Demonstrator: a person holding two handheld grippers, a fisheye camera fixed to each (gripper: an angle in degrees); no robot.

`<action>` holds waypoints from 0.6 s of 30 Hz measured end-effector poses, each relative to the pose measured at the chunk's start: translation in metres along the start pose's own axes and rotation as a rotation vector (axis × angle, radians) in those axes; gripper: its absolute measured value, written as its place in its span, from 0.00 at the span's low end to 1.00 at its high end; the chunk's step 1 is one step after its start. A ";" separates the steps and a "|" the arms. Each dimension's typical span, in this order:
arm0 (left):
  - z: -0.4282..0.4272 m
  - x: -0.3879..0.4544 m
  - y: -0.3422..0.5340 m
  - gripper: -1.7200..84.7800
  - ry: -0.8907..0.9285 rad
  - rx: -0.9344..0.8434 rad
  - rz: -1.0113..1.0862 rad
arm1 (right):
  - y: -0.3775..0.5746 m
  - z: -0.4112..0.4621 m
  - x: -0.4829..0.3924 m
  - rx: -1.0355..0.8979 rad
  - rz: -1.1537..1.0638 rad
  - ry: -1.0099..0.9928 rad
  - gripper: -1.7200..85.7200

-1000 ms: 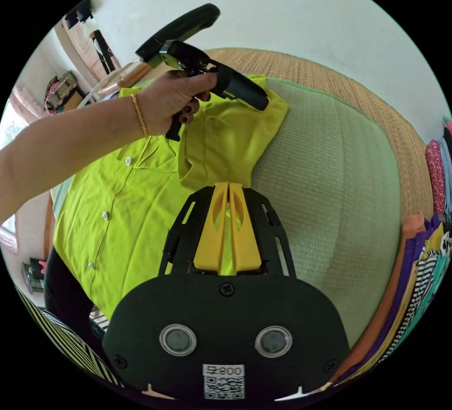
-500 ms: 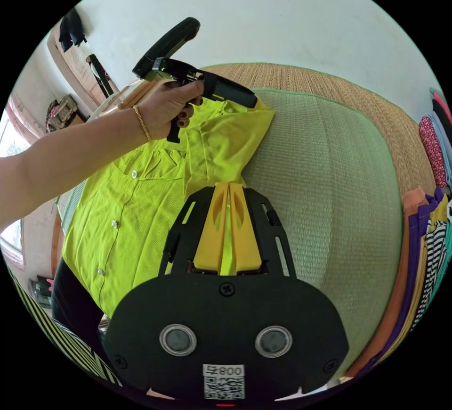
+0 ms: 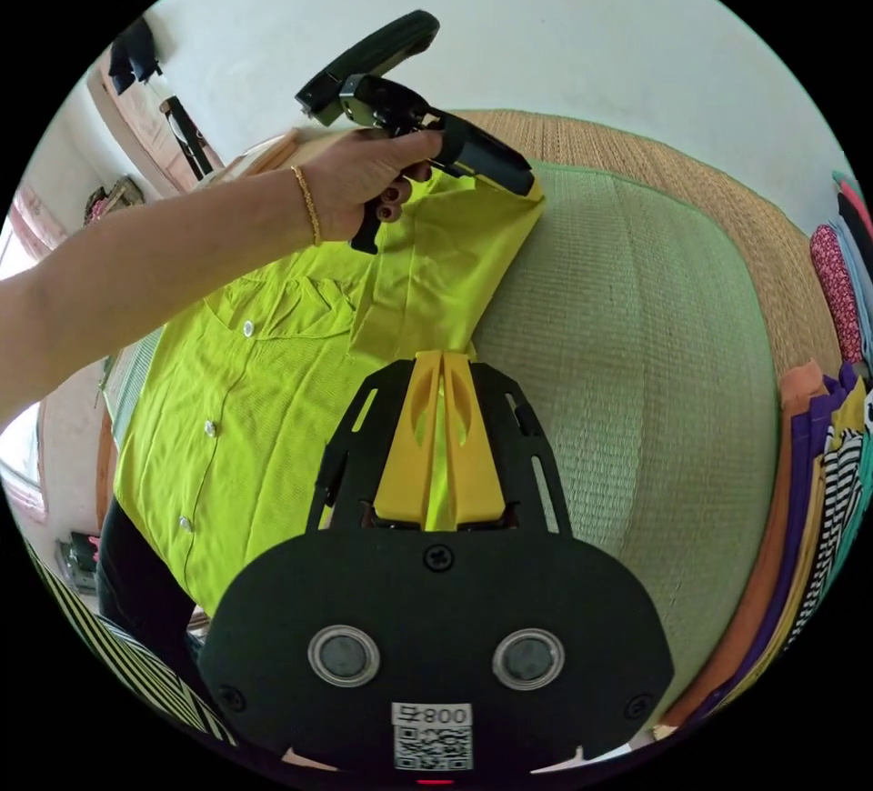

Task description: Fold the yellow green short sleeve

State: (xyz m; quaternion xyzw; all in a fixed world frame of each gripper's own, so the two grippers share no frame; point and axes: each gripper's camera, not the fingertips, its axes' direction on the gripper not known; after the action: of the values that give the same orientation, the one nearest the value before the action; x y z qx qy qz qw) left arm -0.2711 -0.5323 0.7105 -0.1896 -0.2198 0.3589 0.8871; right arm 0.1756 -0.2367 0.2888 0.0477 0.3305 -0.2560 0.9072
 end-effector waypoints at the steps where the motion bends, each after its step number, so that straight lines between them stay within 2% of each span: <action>1: -0.004 0.001 0.002 0.05 -0.003 0.001 -0.006 | 0.000 0.006 0.005 -0.008 0.009 0.000 0.02; 5: -0.057 0.018 0.034 0.06 -0.041 0.108 -0.010 | 0.004 0.014 0.017 0.017 0.064 -0.028 0.02; 9: -0.108 0.049 0.097 0.05 0.129 0.185 0.015 | 0.007 0.017 0.018 0.054 0.068 -0.016 0.02; 13: -0.117 0.076 0.148 0.04 0.171 0.097 0.013 | 0.010 0.019 0.023 0.117 0.086 -0.021 0.02; 15: -0.111 0.086 0.167 0.03 0.130 -0.011 -0.010 | 0.007 0.031 0.025 0.090 0.076 -0.038 0.02; 18: -0.138 0.097 0.180 0.03 0.141 0.032 -0.038 | 0.001 0.070 0.029 -0.018 0.057 0.010 0.02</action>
State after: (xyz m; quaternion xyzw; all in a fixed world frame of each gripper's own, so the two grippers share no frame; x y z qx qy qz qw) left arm -0.2357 -0.3668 0.5313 -0.1962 -0.1544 0.3310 0.9100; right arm 0.2347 -0.2662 0.3250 0.0503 0.3358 -0.2269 0.9128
